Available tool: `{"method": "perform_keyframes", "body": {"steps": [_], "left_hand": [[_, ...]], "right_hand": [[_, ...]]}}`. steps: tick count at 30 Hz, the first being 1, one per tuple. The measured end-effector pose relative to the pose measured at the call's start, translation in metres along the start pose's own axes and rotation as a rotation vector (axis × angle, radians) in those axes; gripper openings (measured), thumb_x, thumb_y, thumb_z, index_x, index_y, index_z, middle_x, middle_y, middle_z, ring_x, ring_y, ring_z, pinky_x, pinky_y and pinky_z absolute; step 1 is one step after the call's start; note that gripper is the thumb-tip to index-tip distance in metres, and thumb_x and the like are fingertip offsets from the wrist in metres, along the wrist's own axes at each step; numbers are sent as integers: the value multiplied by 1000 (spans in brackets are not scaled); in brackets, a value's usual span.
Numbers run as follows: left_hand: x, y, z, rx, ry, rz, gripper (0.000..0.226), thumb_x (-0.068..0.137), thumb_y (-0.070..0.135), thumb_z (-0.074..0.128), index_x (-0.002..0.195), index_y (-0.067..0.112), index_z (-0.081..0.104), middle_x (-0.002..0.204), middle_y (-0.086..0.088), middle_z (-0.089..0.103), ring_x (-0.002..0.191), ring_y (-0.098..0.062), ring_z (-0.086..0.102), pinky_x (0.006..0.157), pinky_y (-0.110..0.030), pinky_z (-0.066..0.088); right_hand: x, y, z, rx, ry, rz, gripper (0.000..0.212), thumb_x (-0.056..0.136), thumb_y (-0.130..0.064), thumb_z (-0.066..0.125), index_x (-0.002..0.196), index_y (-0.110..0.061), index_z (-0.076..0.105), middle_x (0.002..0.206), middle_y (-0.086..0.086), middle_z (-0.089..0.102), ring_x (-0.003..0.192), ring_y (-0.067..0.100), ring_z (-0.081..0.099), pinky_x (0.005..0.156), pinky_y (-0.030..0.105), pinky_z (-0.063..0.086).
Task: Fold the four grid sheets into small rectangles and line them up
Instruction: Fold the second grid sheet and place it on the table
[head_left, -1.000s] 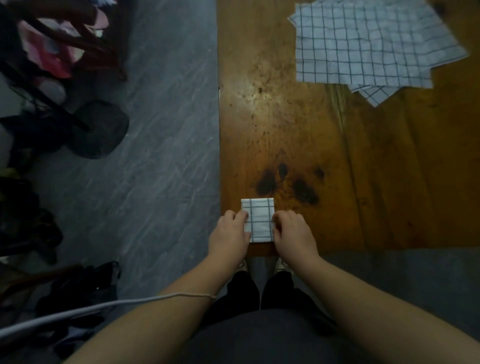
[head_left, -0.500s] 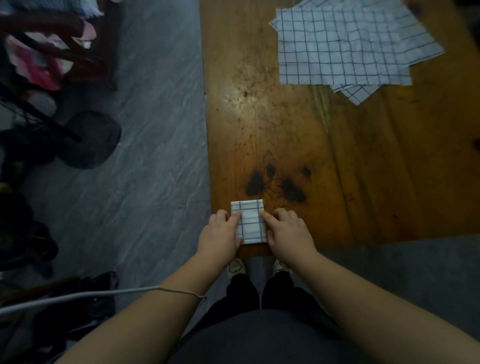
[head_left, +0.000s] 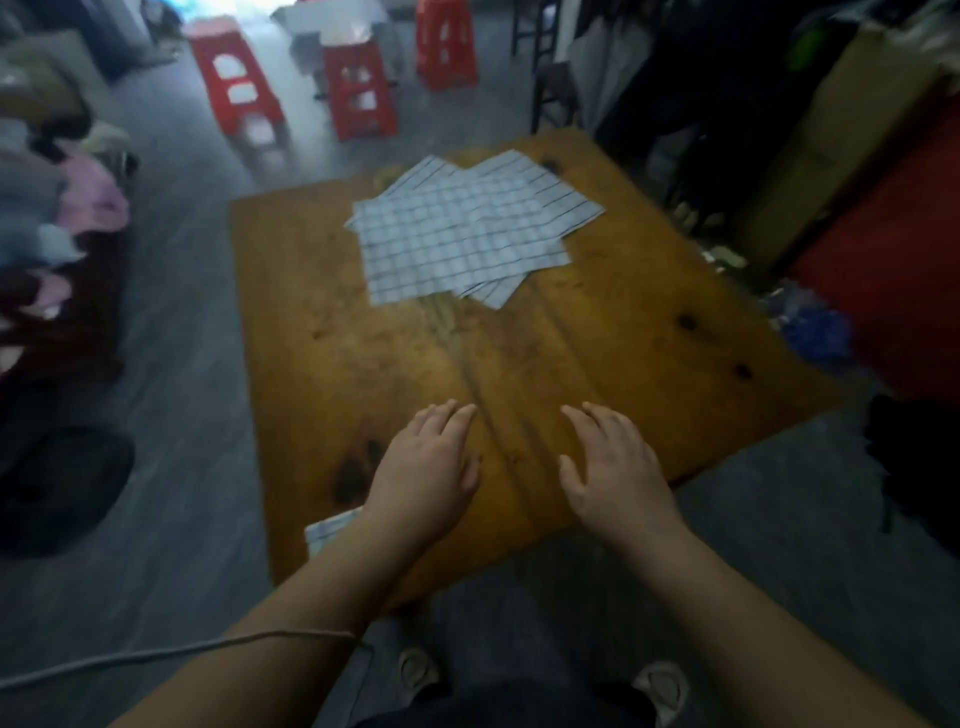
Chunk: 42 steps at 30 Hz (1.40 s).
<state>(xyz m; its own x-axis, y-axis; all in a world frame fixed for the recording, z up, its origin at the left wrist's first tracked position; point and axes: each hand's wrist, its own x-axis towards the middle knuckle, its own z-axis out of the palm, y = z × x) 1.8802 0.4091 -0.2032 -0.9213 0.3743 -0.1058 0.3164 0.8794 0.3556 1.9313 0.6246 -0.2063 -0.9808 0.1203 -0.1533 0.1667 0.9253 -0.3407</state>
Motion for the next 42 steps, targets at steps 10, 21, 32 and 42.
{"method": "perform_keyframes", "body": {"steps": [10, 21, 32, 42], "left_hand": [[104, 328, 63, 9, -58, 360, 64, 99, 53, 45, 156, 34, 22, 165, 5, 24, 152, -19, 20, 124, -40, 20], [205, 586, 148, 109, -180, 585, 66, 99, 58, 40, 157, 32, 21, 167, -1, 19, 154, -25, 13, 124, -45, 18], [420, 695, 218, 37, -198, 474, 67, 99, 57, 40, 157, 27, 22, 166, -5, 21, 153, -26, 16, 123, -47, 21], [623, 716, 189, 38, -139, 228, 69, 100, 57, 36, 159, 28, 17, 167, -3, 16, 154, -26, 11, 123, -49, 16]], "right_hand": [[-63, 294, -147, 112, 282, 240, 63, 97, -47, 43, 156, -25, 34, 163, 3, 31, 151, 24, 20, 124, 38, 15], [-81, 509, -251, 95, 387, 491, 64, 102, -44, 46, 160, -27, 24, 166, -1, 21, 153, 19, 11, 123, 35, 14], [106, 678, -313, 59, 293, 461, 62, 103, -43, 45, 159, -25, 25, 166, 0, 22, 153, 19, 10, 123, 34, 11], [334, 753, -383, 15, 96, 296, 63, 103, -47, 41, 160, -29, 20, 167, -3, 18, 153, 18, 8, 125, 39, 14]]}}
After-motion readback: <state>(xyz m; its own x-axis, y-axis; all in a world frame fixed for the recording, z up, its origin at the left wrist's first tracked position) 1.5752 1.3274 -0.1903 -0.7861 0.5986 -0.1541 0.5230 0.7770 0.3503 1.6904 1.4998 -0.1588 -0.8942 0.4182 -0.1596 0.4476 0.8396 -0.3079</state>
